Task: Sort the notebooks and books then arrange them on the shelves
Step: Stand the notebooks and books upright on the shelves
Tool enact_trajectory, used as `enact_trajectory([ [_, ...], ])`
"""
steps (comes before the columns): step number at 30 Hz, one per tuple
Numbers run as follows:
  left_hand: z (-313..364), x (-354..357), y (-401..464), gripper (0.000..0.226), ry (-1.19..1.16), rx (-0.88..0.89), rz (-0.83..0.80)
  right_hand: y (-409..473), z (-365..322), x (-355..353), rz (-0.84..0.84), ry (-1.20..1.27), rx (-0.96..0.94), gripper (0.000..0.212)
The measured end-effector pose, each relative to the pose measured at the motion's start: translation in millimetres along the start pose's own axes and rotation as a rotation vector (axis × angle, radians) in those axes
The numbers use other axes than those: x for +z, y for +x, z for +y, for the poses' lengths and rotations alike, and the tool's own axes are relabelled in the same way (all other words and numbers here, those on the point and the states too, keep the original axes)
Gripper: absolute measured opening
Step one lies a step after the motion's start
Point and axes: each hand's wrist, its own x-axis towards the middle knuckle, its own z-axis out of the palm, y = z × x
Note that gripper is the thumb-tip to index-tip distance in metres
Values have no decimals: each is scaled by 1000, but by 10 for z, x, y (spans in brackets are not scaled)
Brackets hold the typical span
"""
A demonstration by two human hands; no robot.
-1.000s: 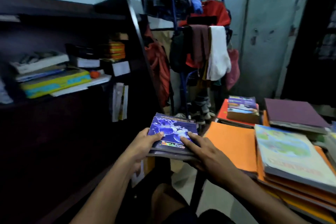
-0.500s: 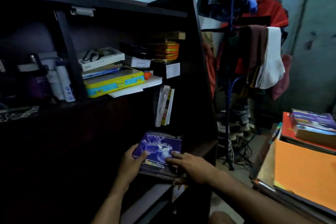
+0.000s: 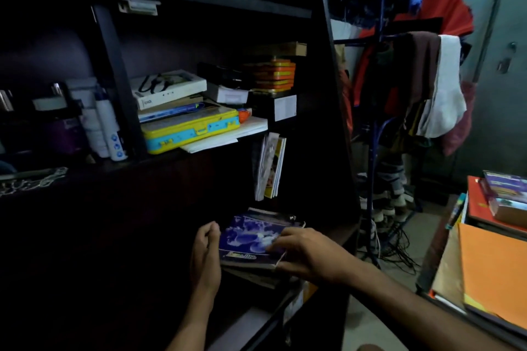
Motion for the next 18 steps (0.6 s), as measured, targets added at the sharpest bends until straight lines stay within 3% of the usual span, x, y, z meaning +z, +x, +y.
enact_trajectory([
  [2,29,18,-2,55,-26,0,24,52,-45,-58,86,-55,-33,28],
  [5,17,31,-38,70,38,47,34,125,-19,-149,383,-116,9,28],
  [8,-26,10,-46,74,109,59,2,182,29,-200,643,85,170,26],
  [11,-60,26,-29,70,309,82,-53,231,74,-240,766,339,315,23],
  [14,-107,87,24,47,513,99,-31,223,230,-210,678,527,421,18],
  [16,-133,107,44,44,596,104,-35,148,330,-72,474,567,489,45],
  [18,-125,96,43,41,625,112,-38,73,395,127,381,510,565,52],
])
